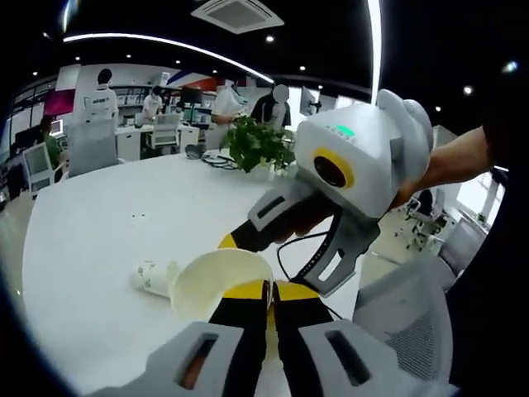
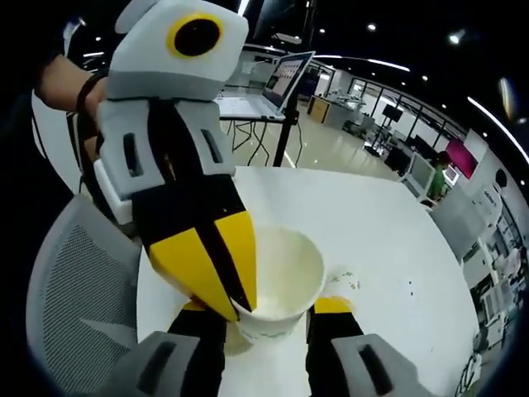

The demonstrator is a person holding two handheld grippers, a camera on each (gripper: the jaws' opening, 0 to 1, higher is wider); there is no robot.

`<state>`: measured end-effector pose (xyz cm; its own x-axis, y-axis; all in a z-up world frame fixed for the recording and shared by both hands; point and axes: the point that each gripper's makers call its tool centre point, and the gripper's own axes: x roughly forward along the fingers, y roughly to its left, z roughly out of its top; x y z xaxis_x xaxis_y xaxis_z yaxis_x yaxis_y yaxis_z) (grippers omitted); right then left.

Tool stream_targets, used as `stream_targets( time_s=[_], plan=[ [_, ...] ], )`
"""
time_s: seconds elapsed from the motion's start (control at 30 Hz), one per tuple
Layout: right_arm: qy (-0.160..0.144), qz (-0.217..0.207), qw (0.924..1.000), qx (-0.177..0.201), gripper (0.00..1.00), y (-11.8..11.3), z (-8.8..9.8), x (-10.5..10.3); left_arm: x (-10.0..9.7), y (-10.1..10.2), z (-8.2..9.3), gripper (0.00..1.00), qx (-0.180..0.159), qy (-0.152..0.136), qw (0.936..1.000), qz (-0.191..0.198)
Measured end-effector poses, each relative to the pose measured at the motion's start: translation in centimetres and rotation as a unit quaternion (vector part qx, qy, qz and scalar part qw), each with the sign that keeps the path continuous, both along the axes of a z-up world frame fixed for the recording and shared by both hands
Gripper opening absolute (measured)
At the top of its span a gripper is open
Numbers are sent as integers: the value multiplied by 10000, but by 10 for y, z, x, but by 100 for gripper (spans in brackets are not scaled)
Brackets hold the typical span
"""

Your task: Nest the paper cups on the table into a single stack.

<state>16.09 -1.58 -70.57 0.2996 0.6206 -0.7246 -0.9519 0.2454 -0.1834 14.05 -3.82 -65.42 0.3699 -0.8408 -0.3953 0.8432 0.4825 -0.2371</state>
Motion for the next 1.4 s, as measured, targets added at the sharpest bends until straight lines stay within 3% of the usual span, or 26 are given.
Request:
stream_targets(
  time_s=[0.67,0.8,1.4],
  plan=[
    [151,-7,9998,120,36,-1,-14,-22,-22,-6,-10,1,116,142,9997,-141],
    [225,-29,9997,123,36,-1,-21,-26,-22,-4,-24,1,180,215,9995,-145],
    [320,-87,9994,108,38,-6,-31,-29,-25,-8,-33,1,339,347,9987,-135]
  ],
)
